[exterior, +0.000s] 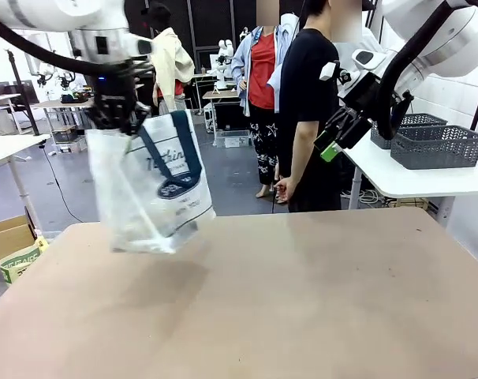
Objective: Transfer purchased items from the store into the shopping bag.
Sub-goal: Move the Reusable shopping bag to the right side of the table.
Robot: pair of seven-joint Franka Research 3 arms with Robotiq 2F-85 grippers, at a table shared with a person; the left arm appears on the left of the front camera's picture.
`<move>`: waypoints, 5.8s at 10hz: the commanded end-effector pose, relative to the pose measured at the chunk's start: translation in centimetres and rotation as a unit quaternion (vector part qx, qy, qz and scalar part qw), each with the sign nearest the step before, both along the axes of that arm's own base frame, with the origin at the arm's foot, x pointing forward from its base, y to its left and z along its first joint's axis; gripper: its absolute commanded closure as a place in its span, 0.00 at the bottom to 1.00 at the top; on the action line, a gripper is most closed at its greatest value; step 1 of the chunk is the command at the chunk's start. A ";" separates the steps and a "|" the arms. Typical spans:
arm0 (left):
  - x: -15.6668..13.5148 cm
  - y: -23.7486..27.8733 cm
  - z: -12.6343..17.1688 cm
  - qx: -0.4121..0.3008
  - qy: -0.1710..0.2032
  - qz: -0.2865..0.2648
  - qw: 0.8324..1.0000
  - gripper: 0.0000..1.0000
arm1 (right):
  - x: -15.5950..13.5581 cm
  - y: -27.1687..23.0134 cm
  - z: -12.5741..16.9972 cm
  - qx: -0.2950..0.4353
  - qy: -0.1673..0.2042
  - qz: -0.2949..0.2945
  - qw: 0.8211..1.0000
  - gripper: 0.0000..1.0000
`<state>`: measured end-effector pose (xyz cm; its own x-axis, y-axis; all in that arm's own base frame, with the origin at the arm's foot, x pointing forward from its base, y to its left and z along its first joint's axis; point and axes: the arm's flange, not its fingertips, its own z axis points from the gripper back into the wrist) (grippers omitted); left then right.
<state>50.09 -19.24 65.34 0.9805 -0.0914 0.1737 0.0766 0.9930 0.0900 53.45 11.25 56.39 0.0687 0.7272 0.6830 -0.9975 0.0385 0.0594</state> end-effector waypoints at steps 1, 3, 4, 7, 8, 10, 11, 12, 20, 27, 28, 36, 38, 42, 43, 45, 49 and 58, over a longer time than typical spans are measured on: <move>-1.9 5.9 -1.8 -0.002 -0.047 -0.019 0.999 1.00 | 0.0 0.1 0.1 0.000 0.005 -0.003 1.000 0.00; -1.5 11.4 -3.0 0.009 -0.061 -0.022 0.998 1.00 | 0.0 0.1 0.1 0.000 0.005 -0.003 1.000 0.00; -1.2 13.4 -3.5 0.005 -0.062 -0.015 0.998 1.00 | 0.0 0.1 0.1 0.000 0.005 -0.003 1.000 0.00; -0.5 14.3 -4.2 0.011 -0.046 -0.002 0.999 1.00 | 0.0 0.1 0.1 0.000 0.005 -0.003 1.000 0.00; -0.5 14.3 -4.2 0.011 -0.046 -0.002 0.999 1.00 | 0.0 0.1 0.1 0.000 0.005 -0.003 1.000 0.00; -0.5 14.3 -4.2 0.011 -0.046 -0.002 0.999 1.00 | 0.0 0.1 0.1 0.000 0.005 -0.003 1.000 0.00; -0.3 14.4 -5.4 0.007 -0.040 0.003 0.999 1.00 | 0.0 0.1 0.1 0.000 0.005 -0.003 1.000 0.00; -0.2 15.8 -6.0 0.003 -0.051 0.047 0.998 1.00 | 0.0 0.1 0.1 0.000 0.005 -0.003 1.000 0.00; -1.3 22.4 -9.1 -0.014 -0.085 0.158 0.984 1.00 | 0.0 0.1 0.1 0.000 0.005 -0.003 1.000 0.00; -0.8 23.8 -11.7 -0.013 -0.055 0.165 0.985 1.00 | 0.0 0.1 0.1 0.000 0.005 -0.003 1.000 0.00; -0.8 23.8 -11.7 -0.013 -0.055 0.165 0.985 1.00 | 0.0 0.1 0.1 0.000 0.005 -0.003 1.000 0.00; -1.1 22.0 -10.1 -0.007 -0.057 0.148 0.987 0.06 | 0.0 0.1 0.1 0.000 0.005 -0.003 1.000 0.00; -0.9 21.0 -8.8 -0.007 -0.062 0.132 0.989 0.00 | 0.0 0.1 0.1 0.000 0.005 -0.003 1.000 0.00; -0.9 19.3 -5.9 -0.006 -0.059 0.090 0.994 0.00 | 0.0 0.1 0.1 0.000 0.005 -0.003 1.000 0.00; -0.9 18.9 -5.4 -0.010 -0.062 0.079 0.995 0.00 | 0.0 0.1 0.1 0.000 0.005 -0.003 1.000 0.00; -1.9 17.8 -4.5 -0.011 -0.066 0.051 0.996 0.00 | 0.0 0.1 0.1 0.000 0.005 -0.003 1.000 0.00; -2.0 16.9 -4.1 -0.001 -0.074 0.049 0.996 0.00 | 0.0 0.1 0.1 0.000 0.005 -0.003 1.000 0.00; -2.0 16.9 -4.1 -0.001 -0.074 0.049 0.996 0.00 | 0.0 0.1 0.1 0.000 0.005 -0.003 1.000 0.00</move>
